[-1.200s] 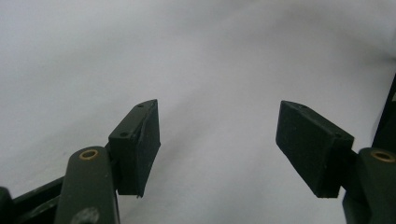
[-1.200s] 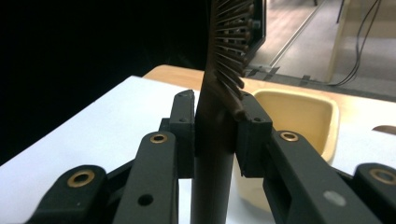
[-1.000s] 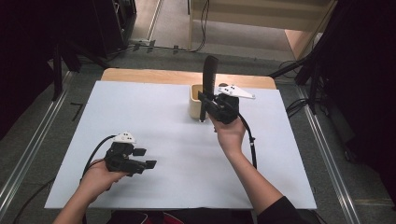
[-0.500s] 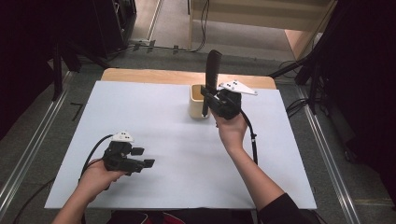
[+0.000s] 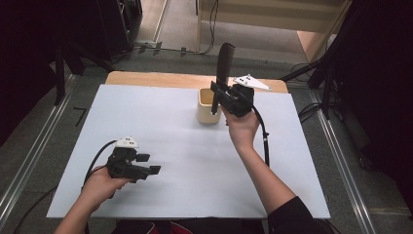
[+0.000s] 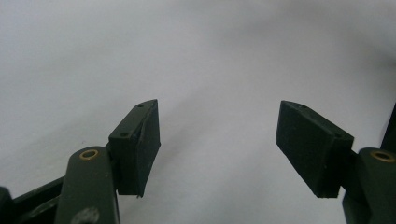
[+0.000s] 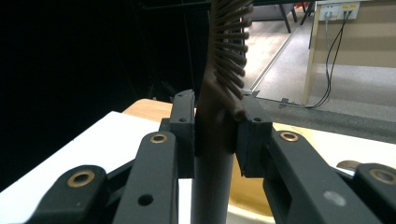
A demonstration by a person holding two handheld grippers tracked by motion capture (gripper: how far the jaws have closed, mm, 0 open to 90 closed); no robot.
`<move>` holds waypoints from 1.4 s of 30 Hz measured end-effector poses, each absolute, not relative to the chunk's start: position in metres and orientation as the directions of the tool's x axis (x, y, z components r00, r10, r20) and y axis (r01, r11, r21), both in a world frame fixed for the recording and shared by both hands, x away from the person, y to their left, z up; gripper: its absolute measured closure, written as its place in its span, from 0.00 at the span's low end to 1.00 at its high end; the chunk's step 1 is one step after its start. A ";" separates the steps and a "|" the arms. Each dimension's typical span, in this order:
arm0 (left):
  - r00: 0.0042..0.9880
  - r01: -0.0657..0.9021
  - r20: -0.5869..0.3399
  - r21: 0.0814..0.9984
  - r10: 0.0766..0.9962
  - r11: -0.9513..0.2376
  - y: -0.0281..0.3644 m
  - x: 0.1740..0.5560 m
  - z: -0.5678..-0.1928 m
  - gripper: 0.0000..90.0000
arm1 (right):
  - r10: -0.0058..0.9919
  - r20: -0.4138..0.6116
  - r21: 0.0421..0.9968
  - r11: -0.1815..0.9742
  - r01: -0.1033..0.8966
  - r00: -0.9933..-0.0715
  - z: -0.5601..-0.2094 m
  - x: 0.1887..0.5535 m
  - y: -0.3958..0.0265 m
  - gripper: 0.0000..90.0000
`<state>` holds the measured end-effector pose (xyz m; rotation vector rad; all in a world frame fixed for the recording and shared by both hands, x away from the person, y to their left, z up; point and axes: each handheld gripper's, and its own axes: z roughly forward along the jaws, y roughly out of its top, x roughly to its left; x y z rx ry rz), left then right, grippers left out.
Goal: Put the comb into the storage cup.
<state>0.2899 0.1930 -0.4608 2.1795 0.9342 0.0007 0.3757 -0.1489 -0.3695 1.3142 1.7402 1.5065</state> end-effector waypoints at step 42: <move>0.729 0.626 -0.279 0.640 0.625 -0.445 0.196 0.292 -0.462 0.35 | 0.932 0.197 0.931 -0.080 0.356 -0.306 -0.366 0.448 -0.134 0.78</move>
